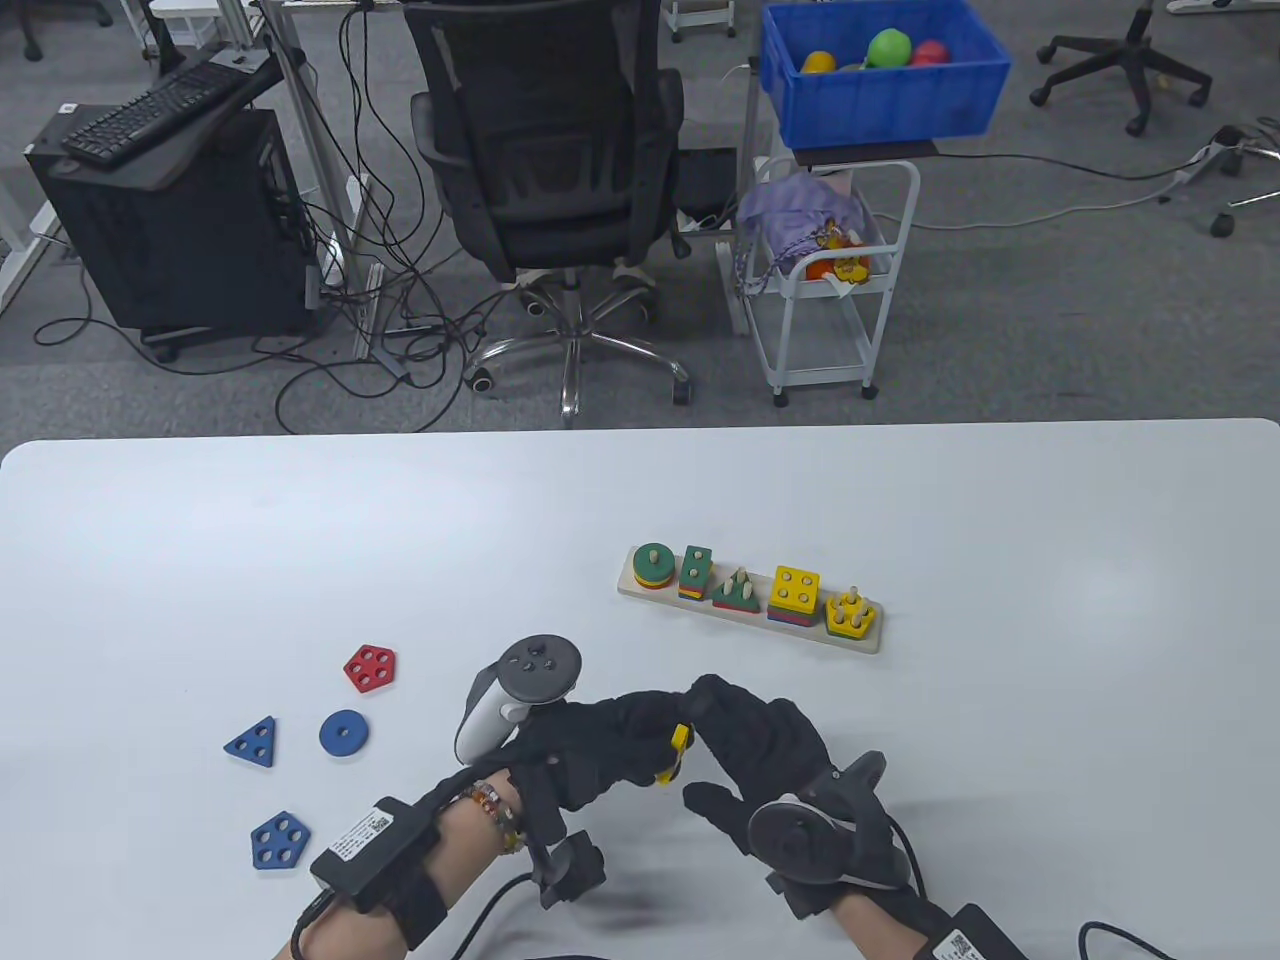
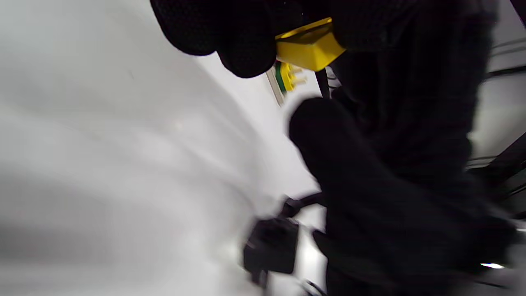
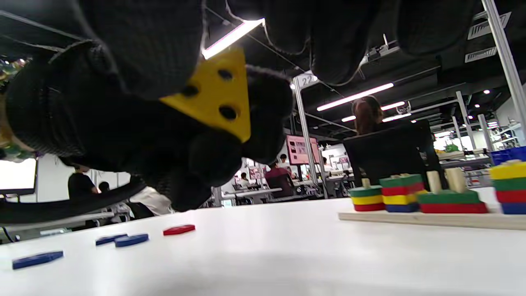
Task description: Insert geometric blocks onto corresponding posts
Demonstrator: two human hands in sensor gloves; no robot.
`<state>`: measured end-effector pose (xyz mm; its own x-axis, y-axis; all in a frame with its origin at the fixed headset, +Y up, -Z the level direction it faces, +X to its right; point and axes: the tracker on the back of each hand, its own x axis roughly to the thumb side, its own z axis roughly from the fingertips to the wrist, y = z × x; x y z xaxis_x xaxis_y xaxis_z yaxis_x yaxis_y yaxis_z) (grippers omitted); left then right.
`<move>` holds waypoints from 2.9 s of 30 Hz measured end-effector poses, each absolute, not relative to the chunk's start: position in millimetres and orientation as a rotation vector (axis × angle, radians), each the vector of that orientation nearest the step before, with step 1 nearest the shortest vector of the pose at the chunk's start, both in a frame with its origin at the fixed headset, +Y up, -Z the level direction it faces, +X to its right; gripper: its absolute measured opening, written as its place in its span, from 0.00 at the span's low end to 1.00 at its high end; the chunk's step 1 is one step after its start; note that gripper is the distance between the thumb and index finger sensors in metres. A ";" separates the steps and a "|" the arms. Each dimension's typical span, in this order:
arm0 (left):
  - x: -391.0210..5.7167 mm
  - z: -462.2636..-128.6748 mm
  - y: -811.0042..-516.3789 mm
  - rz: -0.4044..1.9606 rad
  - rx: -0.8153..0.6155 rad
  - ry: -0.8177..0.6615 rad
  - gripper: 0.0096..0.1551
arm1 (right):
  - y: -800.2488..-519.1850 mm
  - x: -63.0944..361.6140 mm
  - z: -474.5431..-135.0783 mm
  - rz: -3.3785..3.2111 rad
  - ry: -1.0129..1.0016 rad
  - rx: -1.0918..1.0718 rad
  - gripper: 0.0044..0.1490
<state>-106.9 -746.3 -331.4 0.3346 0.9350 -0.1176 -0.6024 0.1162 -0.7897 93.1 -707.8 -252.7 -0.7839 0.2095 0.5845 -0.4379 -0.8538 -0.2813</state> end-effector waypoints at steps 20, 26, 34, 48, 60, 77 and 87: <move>-135.4 -312.0 -737.3 0.987 -0.647 -0.470 0.38 | -696.9 99.2 -251.9 2.610 -0.707 0.776 0.42; -202.9 -294.2 -703.8 0.531 -0.258 -0.403 0.39 | -688.3 120.0 -291.5 2.714 -0.653 0.632 0.43; -279.0 -275.4 -697.9 0.044 0.010 -0.205 0.39 | -677.2 111.2 -368.7 3.038 -0.404 0.500 0.41; -355.7 -290.0 -702.3 0.024 0.002 0.083 0.41 | -712.6 86.2 -466.5 3.230 0.103 0.175 0.40; -366.0 -293.4 -709.3 0.039 -0.032 0.115 0.40 | -730.6 83.7 -477.5 3.258 0.216 0.128 0.43; -364.9 -296.6 -722.3 0.037 -0.091 0.100 0.40 | -726.9 113.3 -335.8 3.187 0.063 0.543 0.42; -342.8 -297.7 -729.9 0.018 -0.123 0.012 0.42 | -745.3 118.2 -295.3 3.215 0.031 0.584 0.42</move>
